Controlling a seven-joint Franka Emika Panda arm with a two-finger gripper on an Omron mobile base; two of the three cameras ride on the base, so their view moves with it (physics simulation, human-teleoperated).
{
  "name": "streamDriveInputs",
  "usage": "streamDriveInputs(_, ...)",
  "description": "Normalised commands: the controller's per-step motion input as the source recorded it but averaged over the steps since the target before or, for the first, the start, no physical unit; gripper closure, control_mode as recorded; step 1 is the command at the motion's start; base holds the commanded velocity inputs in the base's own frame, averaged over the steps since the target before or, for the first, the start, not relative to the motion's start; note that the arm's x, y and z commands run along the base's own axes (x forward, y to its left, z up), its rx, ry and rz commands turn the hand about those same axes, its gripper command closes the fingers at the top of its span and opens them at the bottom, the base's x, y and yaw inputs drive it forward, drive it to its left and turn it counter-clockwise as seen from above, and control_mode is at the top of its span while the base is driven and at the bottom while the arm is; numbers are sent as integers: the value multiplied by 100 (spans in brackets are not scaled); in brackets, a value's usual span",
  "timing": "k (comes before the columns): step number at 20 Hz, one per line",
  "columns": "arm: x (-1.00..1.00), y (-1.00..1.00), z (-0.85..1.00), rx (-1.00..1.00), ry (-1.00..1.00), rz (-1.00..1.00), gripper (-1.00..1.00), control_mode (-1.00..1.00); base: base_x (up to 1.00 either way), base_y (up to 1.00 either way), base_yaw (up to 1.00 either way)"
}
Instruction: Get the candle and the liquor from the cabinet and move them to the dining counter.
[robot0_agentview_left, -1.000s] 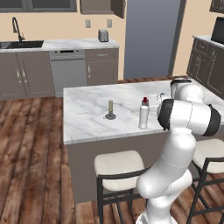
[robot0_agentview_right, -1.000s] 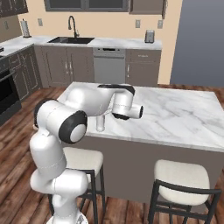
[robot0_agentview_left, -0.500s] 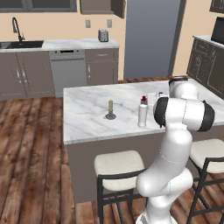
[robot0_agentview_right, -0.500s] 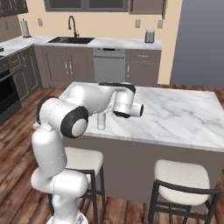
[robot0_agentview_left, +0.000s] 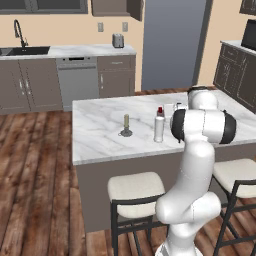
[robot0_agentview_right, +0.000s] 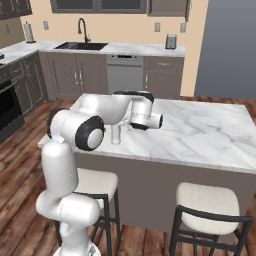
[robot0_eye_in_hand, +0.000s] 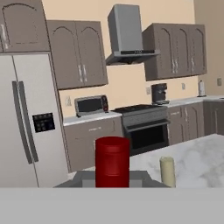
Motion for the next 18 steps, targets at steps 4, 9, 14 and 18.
streamDriveInputs(4,35,12,-9,0,0,5,100,-100,0,0,0)
streamDriveInputs(9,19,9,-37,0,0,7,100,-100,0,0,0)
streamDriveInputs(14,11,0,-35,0,0,7,100,-100,0,0,0)
streamDriveInputs(18,10,0,-28,0,0,6,100,-100,0,0,0)
